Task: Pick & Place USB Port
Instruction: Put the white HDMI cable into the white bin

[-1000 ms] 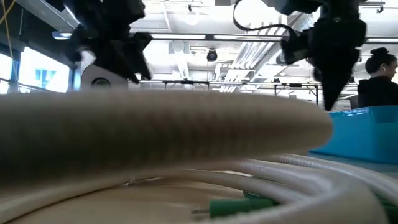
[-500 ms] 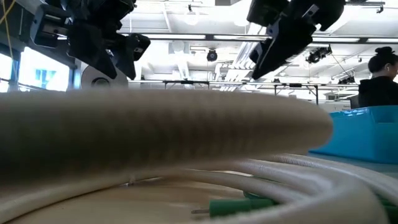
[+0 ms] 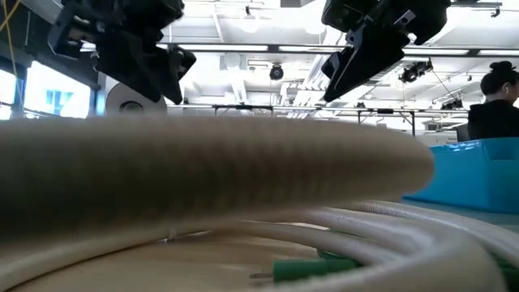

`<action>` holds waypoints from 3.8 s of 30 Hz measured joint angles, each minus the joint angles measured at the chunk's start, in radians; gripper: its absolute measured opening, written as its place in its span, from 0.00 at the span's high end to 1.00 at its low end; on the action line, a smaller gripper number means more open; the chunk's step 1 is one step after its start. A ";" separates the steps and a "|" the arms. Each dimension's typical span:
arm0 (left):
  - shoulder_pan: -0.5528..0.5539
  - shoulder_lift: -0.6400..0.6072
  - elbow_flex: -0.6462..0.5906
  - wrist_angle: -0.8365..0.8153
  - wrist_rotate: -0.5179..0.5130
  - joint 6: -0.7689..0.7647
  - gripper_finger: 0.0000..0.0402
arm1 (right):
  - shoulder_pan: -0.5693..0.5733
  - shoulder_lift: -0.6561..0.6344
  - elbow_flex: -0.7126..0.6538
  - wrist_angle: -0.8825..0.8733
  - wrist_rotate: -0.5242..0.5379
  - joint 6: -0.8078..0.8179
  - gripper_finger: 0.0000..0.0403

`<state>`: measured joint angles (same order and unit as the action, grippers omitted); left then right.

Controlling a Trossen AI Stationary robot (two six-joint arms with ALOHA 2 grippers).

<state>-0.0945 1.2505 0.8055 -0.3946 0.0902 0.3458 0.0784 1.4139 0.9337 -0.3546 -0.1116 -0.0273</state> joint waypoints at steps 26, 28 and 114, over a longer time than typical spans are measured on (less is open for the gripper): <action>-0.096 0.397 0.161 0.059 -0.007 0.216 0.60 | 0.063 0.000 0.000 -0.025 -0.015 0.019 0.65; -0.096 0.421 0.159 0.084 0.005 0.193 0.60 | 0.069 0.000 0.000 -0.027 -0.016 0.019 0.65; -0.201 0.467 0.700 -0.290 -0.530 0.393 1.00 | 0.134 0.055 0.001 0.156 0.251 -0.338 0.65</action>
<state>-0.2951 1.7172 1.5050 -0.6848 -0.4397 0.7387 0.2121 1.4685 0.9344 -0.1985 0.1396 -0.3653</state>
